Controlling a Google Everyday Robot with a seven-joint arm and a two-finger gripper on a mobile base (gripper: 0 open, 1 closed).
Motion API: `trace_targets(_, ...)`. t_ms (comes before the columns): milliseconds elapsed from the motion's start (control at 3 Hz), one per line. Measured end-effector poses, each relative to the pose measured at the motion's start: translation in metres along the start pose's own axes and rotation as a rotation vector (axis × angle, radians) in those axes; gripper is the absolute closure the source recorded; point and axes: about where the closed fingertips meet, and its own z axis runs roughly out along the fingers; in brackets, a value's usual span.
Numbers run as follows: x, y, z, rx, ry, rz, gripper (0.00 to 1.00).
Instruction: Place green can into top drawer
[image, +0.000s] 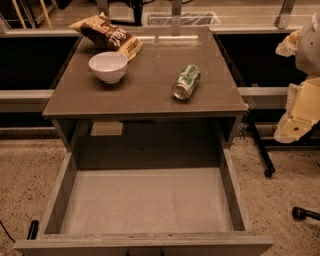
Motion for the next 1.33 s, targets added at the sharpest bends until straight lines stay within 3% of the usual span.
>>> trace_targets(333,0.000,0.000,0.000,0.000,0.000,0.000,0.00)
trace_targets(667,-0.013,-0.034,0.013,0.023,-0.119,0.026,0.00)
trace_targets(1000,-0.052,-0.105,0.042,0.027,-0.354,0.078,0.00)
trace_targets(1333,-0.101,-0.152,0.083,-0.030,-0.516,0.112,0.00)
